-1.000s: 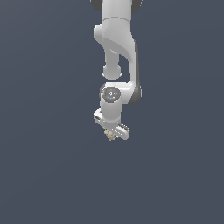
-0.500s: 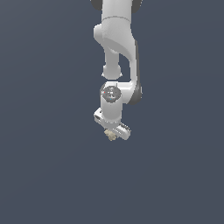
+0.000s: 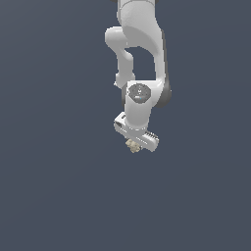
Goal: Pick up the object and move it to a goal position.
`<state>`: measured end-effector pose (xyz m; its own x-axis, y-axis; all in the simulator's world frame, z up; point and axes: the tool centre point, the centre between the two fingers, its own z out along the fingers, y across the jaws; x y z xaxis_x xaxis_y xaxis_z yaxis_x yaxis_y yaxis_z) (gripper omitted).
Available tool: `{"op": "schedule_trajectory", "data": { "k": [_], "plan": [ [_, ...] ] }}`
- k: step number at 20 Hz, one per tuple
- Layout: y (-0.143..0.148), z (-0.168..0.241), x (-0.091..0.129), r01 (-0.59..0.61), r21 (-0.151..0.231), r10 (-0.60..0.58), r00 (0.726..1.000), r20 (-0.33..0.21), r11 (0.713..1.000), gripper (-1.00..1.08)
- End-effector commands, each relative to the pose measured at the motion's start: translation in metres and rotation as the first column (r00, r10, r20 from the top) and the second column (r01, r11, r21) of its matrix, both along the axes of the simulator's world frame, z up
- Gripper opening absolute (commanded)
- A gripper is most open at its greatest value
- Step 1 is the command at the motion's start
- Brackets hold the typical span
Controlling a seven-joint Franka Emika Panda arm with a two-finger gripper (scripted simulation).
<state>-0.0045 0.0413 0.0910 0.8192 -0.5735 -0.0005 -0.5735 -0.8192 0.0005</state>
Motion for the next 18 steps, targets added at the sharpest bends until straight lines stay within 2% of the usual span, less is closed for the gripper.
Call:
{"op": "schedule_trajectory", "data": {
  "k": [1, 11, 18],
  "plan": [
    [0.019, 0.021, -0.001, -0.001, 0.0, 0.001, 1.0, 0.001, 1.0, -1.0],
    [0.102, 0.11, -0.004, 0.0, -0.001, 0.0, 1.0, 0.001, 1.0, -1.0],
    [0.137, 0.147, -0.003, 0.0, -0.001, 0.0, 1.0, 0.001, 1.0, -1.0]
  ]
}}
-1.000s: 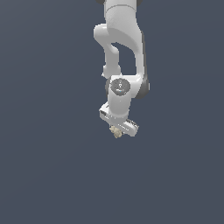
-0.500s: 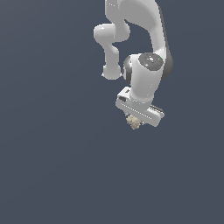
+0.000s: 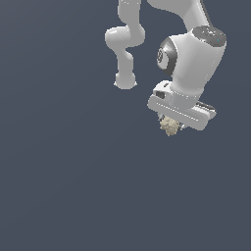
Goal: Pick up the object and move it to a goal position.
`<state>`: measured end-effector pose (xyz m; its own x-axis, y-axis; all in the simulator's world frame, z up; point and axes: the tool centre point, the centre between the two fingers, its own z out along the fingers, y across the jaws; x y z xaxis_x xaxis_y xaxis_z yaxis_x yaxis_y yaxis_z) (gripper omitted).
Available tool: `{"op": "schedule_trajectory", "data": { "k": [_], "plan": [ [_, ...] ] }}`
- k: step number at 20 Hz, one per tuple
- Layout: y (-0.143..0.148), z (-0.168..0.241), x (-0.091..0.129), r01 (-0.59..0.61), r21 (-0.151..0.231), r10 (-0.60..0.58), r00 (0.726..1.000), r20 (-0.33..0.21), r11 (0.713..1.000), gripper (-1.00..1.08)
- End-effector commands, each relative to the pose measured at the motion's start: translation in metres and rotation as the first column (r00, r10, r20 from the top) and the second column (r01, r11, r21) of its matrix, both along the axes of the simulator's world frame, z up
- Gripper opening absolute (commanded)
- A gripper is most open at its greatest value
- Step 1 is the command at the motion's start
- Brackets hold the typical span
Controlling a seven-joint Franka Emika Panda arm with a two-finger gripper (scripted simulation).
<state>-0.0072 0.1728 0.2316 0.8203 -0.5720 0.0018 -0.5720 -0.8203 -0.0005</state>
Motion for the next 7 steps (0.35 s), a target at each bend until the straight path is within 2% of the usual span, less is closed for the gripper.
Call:
{"op": "schedule_trajectory", "data": {
  "k": [1, 7],
  "plan": [
    [0.0083, 0.009, 0.0002, 0.001, 0.0, -0.001, 1.0, -0.002, 1.0, -1.0],
    [0.0148, 0.0152, 0.0017, 0.001, 0.0, -0.001, 1.0, -0.002, 1.0, -1.0]
  ]
}}
